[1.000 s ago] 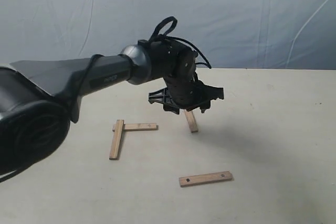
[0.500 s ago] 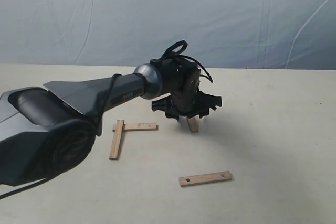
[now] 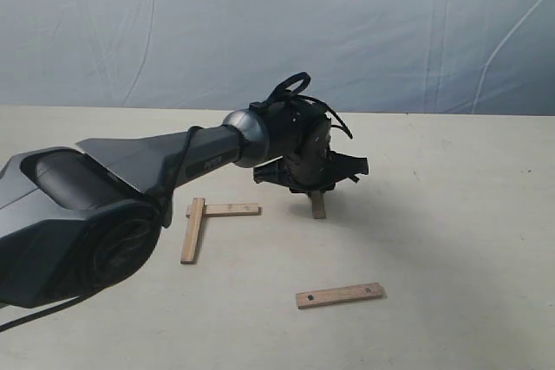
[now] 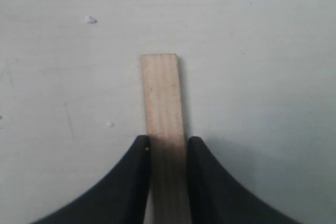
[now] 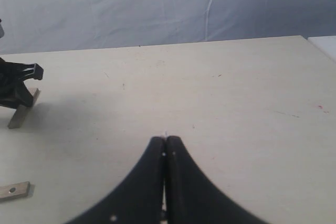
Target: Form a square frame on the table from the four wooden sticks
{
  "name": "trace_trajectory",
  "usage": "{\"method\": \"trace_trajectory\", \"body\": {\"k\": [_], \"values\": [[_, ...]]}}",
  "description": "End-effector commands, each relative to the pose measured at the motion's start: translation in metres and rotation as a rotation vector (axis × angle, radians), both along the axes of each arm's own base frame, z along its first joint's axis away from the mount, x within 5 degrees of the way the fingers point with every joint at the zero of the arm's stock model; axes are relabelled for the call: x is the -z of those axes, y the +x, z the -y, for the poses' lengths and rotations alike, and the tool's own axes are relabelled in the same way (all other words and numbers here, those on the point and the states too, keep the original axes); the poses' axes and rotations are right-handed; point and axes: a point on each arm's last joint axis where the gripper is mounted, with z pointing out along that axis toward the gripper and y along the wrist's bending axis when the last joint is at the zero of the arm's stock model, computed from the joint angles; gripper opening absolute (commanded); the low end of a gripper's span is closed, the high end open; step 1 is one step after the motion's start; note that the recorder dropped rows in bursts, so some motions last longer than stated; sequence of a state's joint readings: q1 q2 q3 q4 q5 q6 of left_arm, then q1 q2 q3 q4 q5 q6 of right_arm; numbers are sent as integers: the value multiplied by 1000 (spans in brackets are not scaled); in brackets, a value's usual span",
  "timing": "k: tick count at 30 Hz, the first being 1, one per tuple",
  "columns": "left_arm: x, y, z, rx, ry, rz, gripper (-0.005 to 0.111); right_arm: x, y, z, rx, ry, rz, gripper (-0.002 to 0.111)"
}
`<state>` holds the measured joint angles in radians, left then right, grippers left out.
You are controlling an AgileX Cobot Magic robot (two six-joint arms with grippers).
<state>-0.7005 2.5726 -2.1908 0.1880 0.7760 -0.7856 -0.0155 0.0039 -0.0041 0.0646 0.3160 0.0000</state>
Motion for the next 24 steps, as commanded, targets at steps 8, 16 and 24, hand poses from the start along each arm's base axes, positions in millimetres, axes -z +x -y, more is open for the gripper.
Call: {"method": "trace_trajectory", "body": {"k": [8,16,24], "values": [[-71,-35,-18,21,281,-76,0,0,0,0,-5,0,7,0],[-83,-94,-32,80,220,-112,0,0,0,0,-5,0,7,0],[-58,-100,-59,-10,106,-131,0,0,0,0,-5,0,7,0]]}}
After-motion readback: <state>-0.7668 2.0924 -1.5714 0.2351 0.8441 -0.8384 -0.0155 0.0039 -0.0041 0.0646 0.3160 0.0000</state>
